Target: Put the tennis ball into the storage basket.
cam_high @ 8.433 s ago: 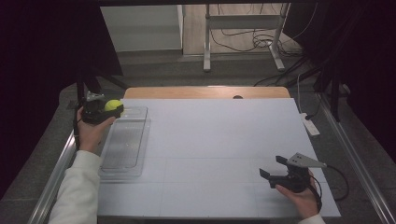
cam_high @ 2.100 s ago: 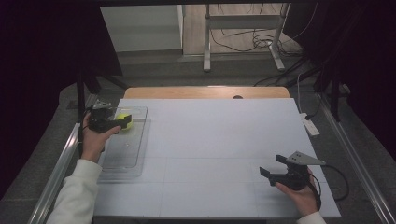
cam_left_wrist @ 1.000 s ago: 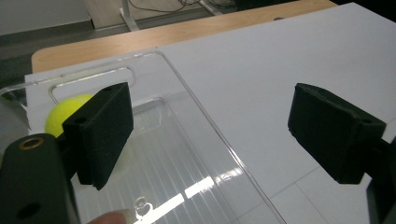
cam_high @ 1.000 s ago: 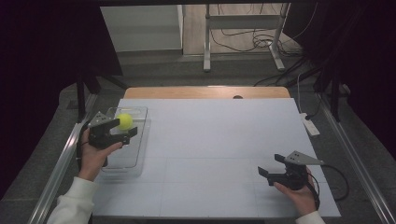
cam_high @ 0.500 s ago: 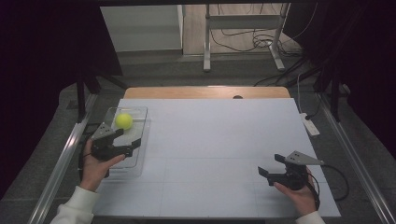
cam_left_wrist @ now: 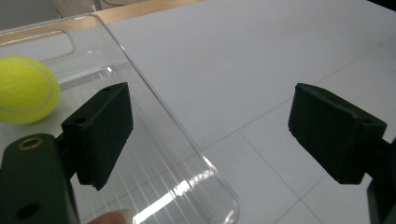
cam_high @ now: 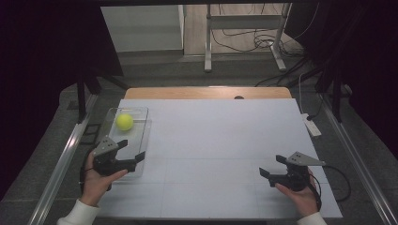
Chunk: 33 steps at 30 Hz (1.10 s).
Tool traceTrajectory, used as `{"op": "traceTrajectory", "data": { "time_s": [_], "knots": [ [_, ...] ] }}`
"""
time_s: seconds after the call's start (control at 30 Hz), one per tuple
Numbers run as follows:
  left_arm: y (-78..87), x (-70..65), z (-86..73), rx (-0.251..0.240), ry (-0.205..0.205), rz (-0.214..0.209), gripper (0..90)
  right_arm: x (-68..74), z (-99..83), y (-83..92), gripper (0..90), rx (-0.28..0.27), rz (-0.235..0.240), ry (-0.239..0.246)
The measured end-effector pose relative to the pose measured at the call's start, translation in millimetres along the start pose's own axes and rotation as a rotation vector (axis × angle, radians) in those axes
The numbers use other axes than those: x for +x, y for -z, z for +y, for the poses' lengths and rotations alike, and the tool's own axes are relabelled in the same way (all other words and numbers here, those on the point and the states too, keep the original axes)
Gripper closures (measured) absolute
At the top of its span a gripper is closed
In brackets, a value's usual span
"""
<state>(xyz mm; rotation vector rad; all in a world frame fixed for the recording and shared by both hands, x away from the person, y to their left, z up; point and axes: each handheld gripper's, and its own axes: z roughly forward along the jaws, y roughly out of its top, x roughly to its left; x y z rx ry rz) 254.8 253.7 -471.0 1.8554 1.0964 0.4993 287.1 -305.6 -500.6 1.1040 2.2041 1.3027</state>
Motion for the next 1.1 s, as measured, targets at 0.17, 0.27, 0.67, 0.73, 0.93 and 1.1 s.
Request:
{"op": "traceTrajectory", "data": {
  "time_s": [0.17,0.27,0.67,0.73,0.93,1.1],
  "knots": [
    [-2.8,-7.2,-9.1,0.019,-0.008,-0.017,14.5,0.2,-0.1,-0.2,10.9,0.000,0.001,0.002],
    [-2.9,-10.1,-13.5,0.022,-0.004,-0.026,14.6,0.2,-0.1,-0.2,10.9,0.002,0.001,0.002],
    [-7.0,-20.9,-23.4,0.027,-0.011,-0.059,14.4,-0.1,-0.4,-0.7,10.9,0.005,0.000,0.004],
    [-7.7,-20.7,-24.0,0.028,-0.011,-0.058,14.4,-0.3,-0.5,-0.6,10.9,0.005,0.000,0.003],
    [-8.0,-21.6,-25.2,0.026,-0.017,-0.061,14.4,-0.3,-1.0,-0.5,10.9,0.007,0.000,0.002],
    [-8.3,-22.9,-25.4,0.027,-0.024,-0.062,14.4,-0.2,-1.1,-0.7,10.9,0.009,0.002,0.004]
  ]
}}
